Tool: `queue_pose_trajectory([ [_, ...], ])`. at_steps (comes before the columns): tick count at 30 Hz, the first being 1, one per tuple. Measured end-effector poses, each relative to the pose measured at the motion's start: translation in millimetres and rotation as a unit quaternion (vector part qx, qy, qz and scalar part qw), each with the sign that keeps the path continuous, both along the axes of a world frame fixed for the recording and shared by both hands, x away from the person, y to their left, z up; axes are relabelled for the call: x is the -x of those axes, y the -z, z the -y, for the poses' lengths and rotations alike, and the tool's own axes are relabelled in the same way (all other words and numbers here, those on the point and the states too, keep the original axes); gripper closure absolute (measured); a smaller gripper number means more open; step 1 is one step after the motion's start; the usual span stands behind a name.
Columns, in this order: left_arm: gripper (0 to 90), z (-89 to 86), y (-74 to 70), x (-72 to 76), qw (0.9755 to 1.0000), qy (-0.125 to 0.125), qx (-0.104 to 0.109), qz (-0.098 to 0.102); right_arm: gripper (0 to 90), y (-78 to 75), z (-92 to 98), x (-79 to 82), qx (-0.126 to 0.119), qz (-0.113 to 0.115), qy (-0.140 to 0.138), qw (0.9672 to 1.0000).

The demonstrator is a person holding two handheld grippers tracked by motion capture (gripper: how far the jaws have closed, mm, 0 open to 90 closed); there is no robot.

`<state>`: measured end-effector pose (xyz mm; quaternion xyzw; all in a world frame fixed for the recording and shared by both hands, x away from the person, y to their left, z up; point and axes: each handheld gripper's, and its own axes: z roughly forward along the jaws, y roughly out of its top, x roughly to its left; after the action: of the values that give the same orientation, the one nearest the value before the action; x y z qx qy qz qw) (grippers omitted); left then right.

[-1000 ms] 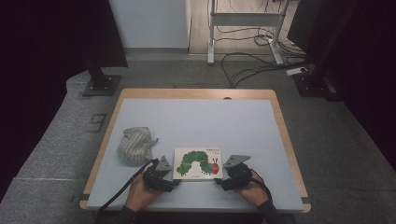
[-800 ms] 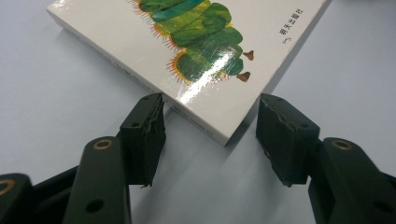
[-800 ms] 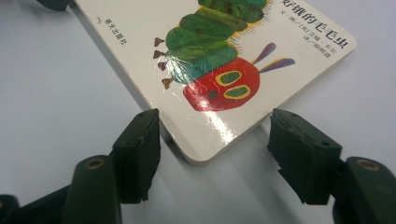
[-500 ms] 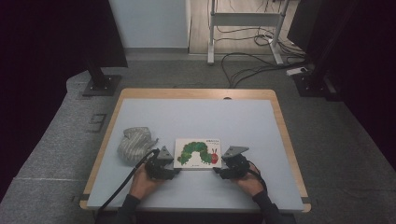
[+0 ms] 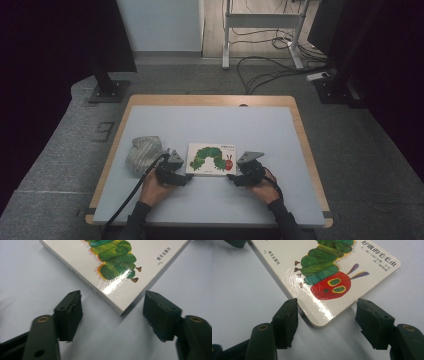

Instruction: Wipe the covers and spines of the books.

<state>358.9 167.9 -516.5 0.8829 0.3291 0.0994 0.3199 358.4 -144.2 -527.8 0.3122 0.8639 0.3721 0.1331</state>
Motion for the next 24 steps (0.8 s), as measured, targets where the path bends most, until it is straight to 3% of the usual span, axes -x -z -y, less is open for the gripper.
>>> queue_pose_trajectory([
  [5, 13.7, -1.9, -7.8, 8.3, 0.9999, 0.008, -0.010, 0.009, 24.1, -2.2, 4.0, 1.7, -0.004, 0.003, 0.003, 1.0000],
  [10, 8.3, -8.5, -16.9, 19.6, 0.9997, 0.005, 0.019, 0.013, 14.6, -10.6, 13.0, 7.3, -0.013, 0.013, 0.003, 0.9998],
  [13, 2.8, -13.6, -20.8, 27.4, 0.9996, 0.003, 0.024, 0.016, 12.7, -15.2, 20.0, 12.5, -0.015, 0.020, 0.005, 0.9997],
  [19, 0.0, -26.7, -21.3, 44.8, 0.9993, -0.004, 0.011, 0.036, 0.5, -16.5, 39.8, 22.4, -0.009, 0.020, 0.016, 0.9996],
  [24, 0.0, -38.1, -12.3, 56.9, 0.9988, -0.015, -0.008, 0.047, 0.0, -14.0, 59.8, 31.5, -0.009, 0.018, 0.034, 0.9992],
])
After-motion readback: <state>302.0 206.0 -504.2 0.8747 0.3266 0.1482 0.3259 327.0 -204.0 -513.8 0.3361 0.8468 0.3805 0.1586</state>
